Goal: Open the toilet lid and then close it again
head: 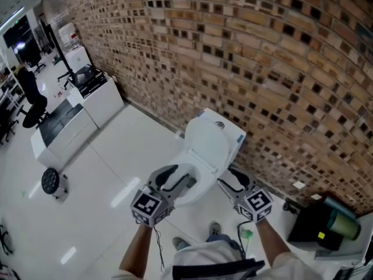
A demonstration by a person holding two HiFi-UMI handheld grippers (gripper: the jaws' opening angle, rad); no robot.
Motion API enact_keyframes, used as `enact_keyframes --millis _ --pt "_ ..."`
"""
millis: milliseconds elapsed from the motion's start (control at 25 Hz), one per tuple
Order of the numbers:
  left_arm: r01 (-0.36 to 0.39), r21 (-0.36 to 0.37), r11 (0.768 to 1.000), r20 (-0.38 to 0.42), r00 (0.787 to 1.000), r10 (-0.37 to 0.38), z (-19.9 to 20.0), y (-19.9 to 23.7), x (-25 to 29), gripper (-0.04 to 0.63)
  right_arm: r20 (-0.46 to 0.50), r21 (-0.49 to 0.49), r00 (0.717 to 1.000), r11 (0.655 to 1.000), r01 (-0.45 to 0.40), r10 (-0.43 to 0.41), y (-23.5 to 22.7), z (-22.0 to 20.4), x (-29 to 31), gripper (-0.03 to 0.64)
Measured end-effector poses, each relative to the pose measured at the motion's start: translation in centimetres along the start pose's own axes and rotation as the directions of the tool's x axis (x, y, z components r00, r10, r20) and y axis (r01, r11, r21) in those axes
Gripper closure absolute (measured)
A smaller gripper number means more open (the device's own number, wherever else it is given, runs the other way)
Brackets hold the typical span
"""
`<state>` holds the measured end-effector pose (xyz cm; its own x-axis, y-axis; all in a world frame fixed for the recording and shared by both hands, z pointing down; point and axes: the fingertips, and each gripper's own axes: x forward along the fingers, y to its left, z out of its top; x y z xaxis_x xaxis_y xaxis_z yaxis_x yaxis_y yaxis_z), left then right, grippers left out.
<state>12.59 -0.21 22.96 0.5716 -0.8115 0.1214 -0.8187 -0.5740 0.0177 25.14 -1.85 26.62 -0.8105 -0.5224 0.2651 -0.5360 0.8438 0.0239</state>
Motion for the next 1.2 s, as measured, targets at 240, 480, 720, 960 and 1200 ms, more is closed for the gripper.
enact_keyframes --millis 240,480,720,960,1200 --pt "0.015 0.023 1.0 -0.033 0.999 -0.015 -2.0 -1.9 -3.5 0.422 -0.045 -0.033 0.997 0.997 -0.067 0.065 5.6 -1.0 0.9 0.385" --pt "0.007 0.018 1.0 -0.079 0.997 -0.005 -2.8 -3.1 -5.3 0.428 -0.054 -0.055 0.997 0.996 -0.066 0.063 7.5 -0.7 0.4 0.385" --pt "-0.001 -0.007 1.0 0.031 1.0 0.001 -2.0 -3.2 -6.2 0.426 -0.051 -0.056 0.998 0.997 -0.045 0.042 7.9 -1.1 -0.6 0.385" --pt "-0.005 -0.015 1.0 0.051 0.999 0.006 -1.1 -3.6 -6.9 0.426 -0.054 -0.051 0.998 0.999 -0.021 0.018 7.8 -1.4 -1.9 0.385" --pt "0.021 -0.01 1.0 0.054 0.998 -0.021 -1.6 -3.5 -7.4 0.426 -0.06 -0.016 0.998 1.0 0.019 -0.02 7.3 -2.6 -2.4 0.385"
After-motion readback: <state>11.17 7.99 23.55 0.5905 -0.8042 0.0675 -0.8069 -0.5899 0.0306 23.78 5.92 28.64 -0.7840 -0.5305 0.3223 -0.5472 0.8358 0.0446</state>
